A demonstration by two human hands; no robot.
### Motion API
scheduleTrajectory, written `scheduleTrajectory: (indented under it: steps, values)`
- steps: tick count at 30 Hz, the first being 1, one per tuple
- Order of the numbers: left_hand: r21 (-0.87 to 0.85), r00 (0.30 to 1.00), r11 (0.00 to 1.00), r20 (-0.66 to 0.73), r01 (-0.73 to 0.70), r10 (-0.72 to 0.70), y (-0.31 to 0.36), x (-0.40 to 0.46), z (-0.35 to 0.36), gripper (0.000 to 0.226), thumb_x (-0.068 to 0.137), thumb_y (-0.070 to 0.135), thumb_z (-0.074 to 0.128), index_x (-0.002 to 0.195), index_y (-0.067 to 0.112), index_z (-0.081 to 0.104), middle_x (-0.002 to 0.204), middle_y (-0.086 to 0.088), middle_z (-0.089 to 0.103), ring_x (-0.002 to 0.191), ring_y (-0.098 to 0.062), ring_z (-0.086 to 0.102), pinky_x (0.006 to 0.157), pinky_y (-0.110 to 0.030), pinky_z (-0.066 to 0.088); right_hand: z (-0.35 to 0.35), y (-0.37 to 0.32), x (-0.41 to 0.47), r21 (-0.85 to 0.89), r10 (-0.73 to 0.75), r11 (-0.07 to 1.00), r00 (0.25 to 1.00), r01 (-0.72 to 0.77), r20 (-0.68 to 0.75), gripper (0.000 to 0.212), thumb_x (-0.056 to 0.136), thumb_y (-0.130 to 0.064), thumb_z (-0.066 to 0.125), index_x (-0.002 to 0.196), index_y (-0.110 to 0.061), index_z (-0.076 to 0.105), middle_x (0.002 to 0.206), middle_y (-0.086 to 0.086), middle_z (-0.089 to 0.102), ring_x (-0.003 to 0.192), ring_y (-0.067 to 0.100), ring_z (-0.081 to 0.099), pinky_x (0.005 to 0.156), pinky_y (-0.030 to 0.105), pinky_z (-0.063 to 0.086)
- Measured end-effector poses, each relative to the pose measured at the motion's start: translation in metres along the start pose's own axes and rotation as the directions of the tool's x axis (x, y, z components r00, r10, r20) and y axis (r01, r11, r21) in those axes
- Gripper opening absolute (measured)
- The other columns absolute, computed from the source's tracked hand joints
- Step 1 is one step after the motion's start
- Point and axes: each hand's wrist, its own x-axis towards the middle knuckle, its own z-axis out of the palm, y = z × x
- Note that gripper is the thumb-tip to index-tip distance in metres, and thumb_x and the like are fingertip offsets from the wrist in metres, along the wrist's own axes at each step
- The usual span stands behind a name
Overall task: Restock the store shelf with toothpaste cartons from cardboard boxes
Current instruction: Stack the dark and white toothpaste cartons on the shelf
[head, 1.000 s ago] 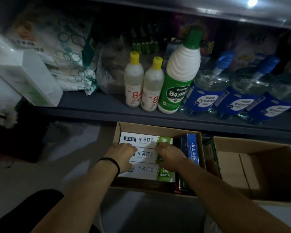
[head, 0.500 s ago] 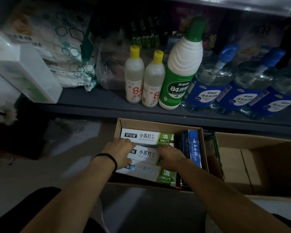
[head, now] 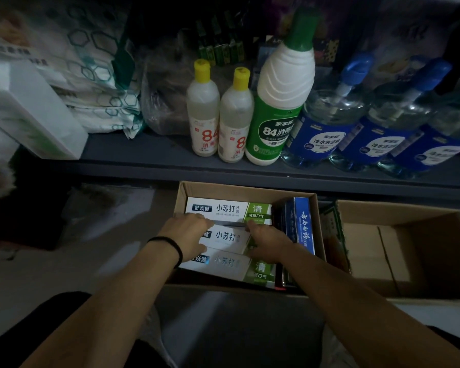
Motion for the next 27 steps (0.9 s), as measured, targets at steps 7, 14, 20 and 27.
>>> scheduleTrajectory:
  steps: [7, 14, 20, 27]
  values:
    - [0.037, 1.000, 0.999, 0.008, 0.009, -0.009, 0.006, -0.001, -0.002, 0.045, 0.088, 0.032, 0.061, 0.130, 0.024, 0.047, 0.120, 0.000, 0.055, 0.111, -0.021, 0.052, 0.088, -0.034, 0.041, 0.002, -0.003, -0.005, -0.018, -0.015, 1.000, 0.999, 0.014, -0.031, 0.064, 0.084, -0.027, 0.069, 0.135, -0.013, 0.031, 0.130, 0.013, 0.053, 0.116, 0.028, 0.052, 0.088, 0.040, 0.048]
    - [0.046, 1.000, 0.999, 0.007, -0.004, 0.004, 0.010, 0.001, -0.004, 0.045, 0.087, 0.033, 0.062, 0.130, 0.023, 0.050, 0.123, 0.000, 0.056, 0.113, -0.022, 0.053, 0.091, -0.037, 0.043, 0.001, -0.002, -0.008, 0.010, -0.015, 1.000, 0.999, 0.015, -0.038, 0.071, 0.079, -0.025, 0.074, 0.134, -0.013, 0.031, 0.132, 0.012, 0.049, 0.119, 0.028, 0.049, 0.088, 0.038, 0.047]
    - [0.045, 1.000, 0.999, 0.000, -0.012, 0.012, 0.006, -0.003, -0.005, 0.040, 0.088, 0.033, 0.062, 0.124, 0.020, 0.053, 0.119, -0.002, 0.057, 0.109, -0.022, 0.054, 0.083, -0.034, 0.044, -0.010, -0.005, -0.006, -0.126, -0.054, 0.991, 0.996, 0.044, -0.078, 0.054, 0.082, -0.031, 0.071, 0.128, -0.016, 0.048, 0.131, 0.007, 0.050, 0.120, 0.024, 0.049, 0.092, 0.038, 0.046]
    - [0.009, 1.000, 1.000, 0.012, 0.011, -0.011, 0.010, -0.018, -0.011, 0.045, 0.086, 0.035, 0.064, 0.128, 0.024, 0.055, 0.121, -0.003, 0.059, 0.108, -0.023, 0.057, 0.085, -0.035, 0.049, -0.043, -0.002, -0.028, -0.136, -0.011, 0.991, 0.991, -0.007, -0.133, 0.041, 0.082, -0.031, 0.070, 0.118, -0.018, 0.057, 0.118, 0.004, 0.059, 0.110, 0.024, 0.055, 0.088, 0.035, 0.046]
